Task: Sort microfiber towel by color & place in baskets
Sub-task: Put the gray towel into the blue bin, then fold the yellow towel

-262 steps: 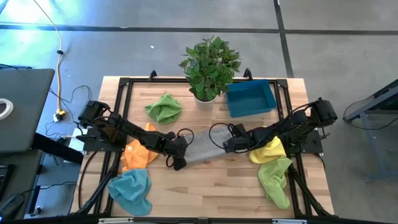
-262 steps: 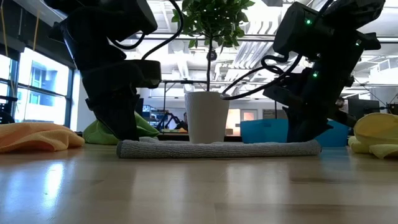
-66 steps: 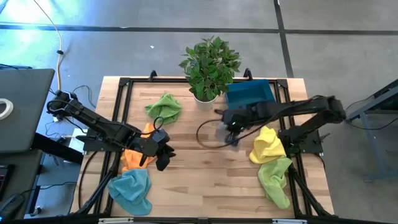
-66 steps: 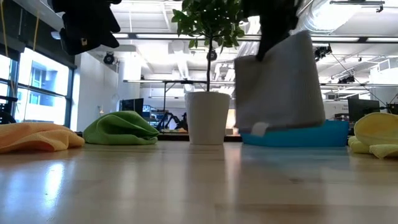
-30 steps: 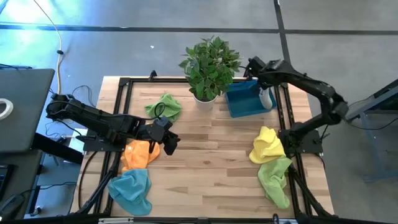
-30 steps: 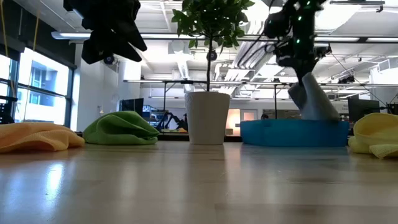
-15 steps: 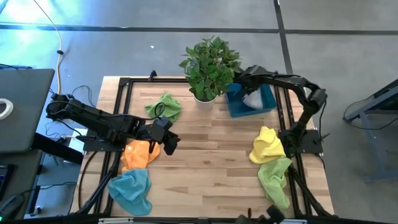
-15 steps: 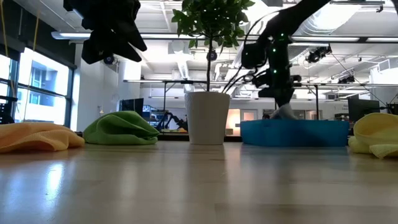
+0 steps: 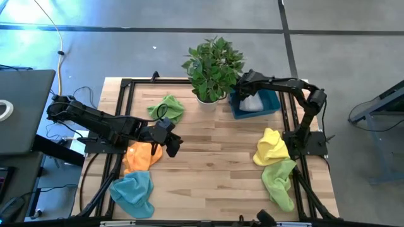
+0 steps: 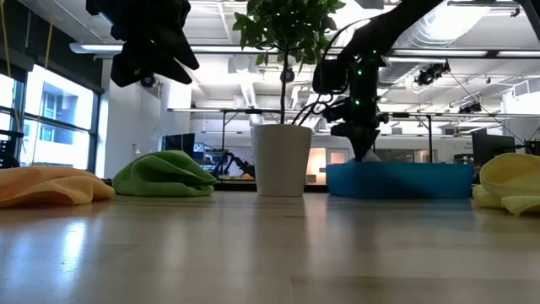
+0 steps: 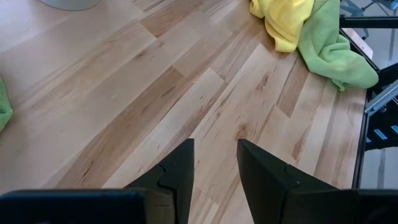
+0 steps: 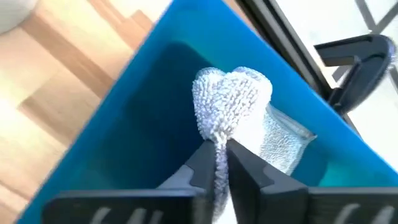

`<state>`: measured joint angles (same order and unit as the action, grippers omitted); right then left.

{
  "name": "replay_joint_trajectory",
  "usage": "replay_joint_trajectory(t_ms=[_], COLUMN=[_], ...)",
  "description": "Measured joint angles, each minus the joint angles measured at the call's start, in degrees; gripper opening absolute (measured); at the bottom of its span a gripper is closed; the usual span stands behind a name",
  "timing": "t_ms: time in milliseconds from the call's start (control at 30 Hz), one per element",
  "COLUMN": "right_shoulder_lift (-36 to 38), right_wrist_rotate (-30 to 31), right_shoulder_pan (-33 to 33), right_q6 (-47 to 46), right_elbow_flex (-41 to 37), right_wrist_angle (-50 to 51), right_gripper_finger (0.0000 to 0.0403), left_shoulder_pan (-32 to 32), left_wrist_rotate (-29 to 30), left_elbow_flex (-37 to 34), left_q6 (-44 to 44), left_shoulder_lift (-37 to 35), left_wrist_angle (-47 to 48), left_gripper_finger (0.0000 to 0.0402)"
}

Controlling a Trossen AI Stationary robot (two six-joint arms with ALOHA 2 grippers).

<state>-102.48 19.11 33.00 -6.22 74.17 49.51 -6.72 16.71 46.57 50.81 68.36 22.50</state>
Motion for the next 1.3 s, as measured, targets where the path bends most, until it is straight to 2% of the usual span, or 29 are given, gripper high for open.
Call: replay_joint_trajectory(t_ms=[200,333,600,833,1300], right_shoulder_lift=[0.70,2.71,11.80,19.46,20.17], right_wrist_rotate=[-1.88,-1.99,-1.51,-3.29,-2.69], right_shoulder_pan=[-0.43,-0.97,-4.79,-14.06,-37.34], right_q6=[-1.57,-4.18,-10.05,-20.68,-47.43], right_elbow_flex=[0.00,0.00,0.00,0.00,0.00], right_wrist_angle=[1.89,4.59,9.82,16.61,40.64], right_gripper_finger=[0.0120,0.0151,0.0137,0.0130,0.0131], left_shoulder_pan=[0.00,0.00,0.00,0.00,0.00], left_wrist_rotate=[-0.02,-0.02,-0.02,0.01,0.42], left_elbow_flex=[0.02,0.02,0.02,0.00,0.02], left_q6=[0.00,0.00,0.00,0.00,-2.58], left_shoulder_lift=[0.00,0.00,0.00,0.00,0.00], left_wrist_angle=[0.02,0.02,0.02,0.00,0.00], left_gripper_finger=[0.0110,0.0110,0.0110,0.0110,0.0110])
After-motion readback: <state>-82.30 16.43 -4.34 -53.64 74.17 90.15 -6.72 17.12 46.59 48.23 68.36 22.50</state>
